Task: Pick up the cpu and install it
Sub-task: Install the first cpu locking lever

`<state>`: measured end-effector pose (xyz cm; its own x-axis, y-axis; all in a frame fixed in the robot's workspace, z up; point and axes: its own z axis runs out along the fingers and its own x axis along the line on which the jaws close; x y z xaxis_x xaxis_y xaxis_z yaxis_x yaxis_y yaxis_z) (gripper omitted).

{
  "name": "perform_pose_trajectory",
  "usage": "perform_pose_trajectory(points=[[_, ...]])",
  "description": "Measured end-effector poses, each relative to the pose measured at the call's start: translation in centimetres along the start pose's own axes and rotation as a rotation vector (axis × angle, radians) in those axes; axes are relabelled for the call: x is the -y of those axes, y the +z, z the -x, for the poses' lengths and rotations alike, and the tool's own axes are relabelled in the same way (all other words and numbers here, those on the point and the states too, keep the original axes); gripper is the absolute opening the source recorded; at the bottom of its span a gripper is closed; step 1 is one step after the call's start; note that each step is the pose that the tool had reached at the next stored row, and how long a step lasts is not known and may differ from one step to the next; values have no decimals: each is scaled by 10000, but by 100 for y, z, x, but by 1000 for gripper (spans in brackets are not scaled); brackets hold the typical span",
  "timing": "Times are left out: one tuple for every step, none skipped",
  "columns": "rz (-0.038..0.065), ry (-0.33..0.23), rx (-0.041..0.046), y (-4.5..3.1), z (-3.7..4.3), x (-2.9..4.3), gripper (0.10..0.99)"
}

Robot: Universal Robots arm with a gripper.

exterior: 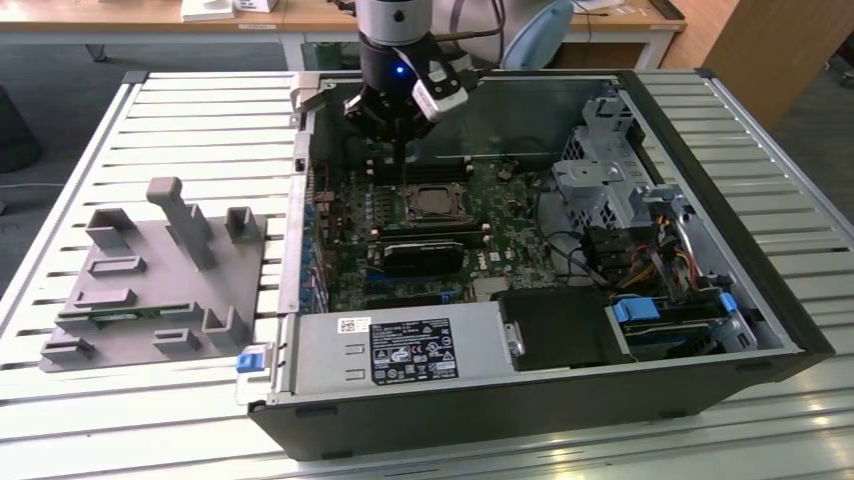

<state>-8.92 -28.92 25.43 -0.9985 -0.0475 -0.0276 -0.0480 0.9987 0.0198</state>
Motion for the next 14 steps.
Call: perform_pose_trajectory(points=[[0,-1,-1,1,37,1,106],[0,-2,-2,3,72,3,106],[0,0,-2,5,106,4,106],[0,-1,-3,7,138,5,106],[0,-2,-5,9,160,6,106],[1,-1,-5,10,168,7,106],[1,-1,-4,10,169,7,106],[0,0,-5,10,169,7,106],[1,1,-5,10,169,7,106],[26,0,-3,11,170,7,106],[116,3,-2,13,170,7,106],[250,13,6,16,170,7,106],[342,21,12,22,170,7,106],[357,23,15,27,172,7,106]])
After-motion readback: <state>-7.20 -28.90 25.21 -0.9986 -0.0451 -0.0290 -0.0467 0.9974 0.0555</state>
